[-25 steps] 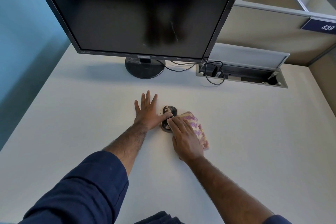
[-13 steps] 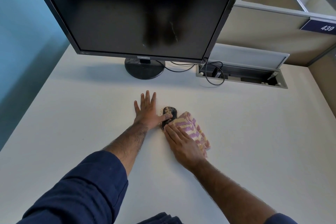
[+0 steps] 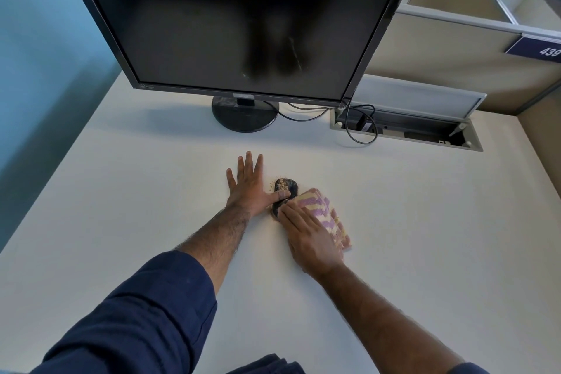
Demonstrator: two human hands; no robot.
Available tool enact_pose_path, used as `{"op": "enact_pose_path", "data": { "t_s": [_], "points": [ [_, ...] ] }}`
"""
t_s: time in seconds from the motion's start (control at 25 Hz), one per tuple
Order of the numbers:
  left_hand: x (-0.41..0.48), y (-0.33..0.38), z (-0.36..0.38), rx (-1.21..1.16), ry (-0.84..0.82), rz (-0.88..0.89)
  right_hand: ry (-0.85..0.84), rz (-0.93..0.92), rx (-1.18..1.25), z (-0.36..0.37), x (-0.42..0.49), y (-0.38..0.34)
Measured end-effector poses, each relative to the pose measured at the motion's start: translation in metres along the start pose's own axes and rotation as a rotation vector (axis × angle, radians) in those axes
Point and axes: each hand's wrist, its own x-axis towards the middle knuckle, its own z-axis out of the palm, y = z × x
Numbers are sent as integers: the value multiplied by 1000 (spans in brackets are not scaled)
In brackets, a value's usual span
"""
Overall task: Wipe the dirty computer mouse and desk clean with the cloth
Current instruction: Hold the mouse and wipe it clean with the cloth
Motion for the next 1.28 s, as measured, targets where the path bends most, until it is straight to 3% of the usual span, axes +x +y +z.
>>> {"op": "enact_pose_path", "data": {
  "t_s": [0.16,0.4,0.68,0.92,1.08,1.28],
  "points": [
    [0,0,0,0,2,4,-75,-178,-44,1,-22,3],
    [-1,0,1,-14,4,-9,14,128,50,-20,0,8],
    [1,0,2,-8,9,4,-28,-4,14,-17,-15,2],
    [0,-2,4,-15,19,3,-11,117,40,-13,-10,2],
    [0,0,3,-17,19,8,-18,-4,13,-8,-18,2],
    [1,-2,6,-28,3,2,72,255,71,-12,2,8]
  ]
}}
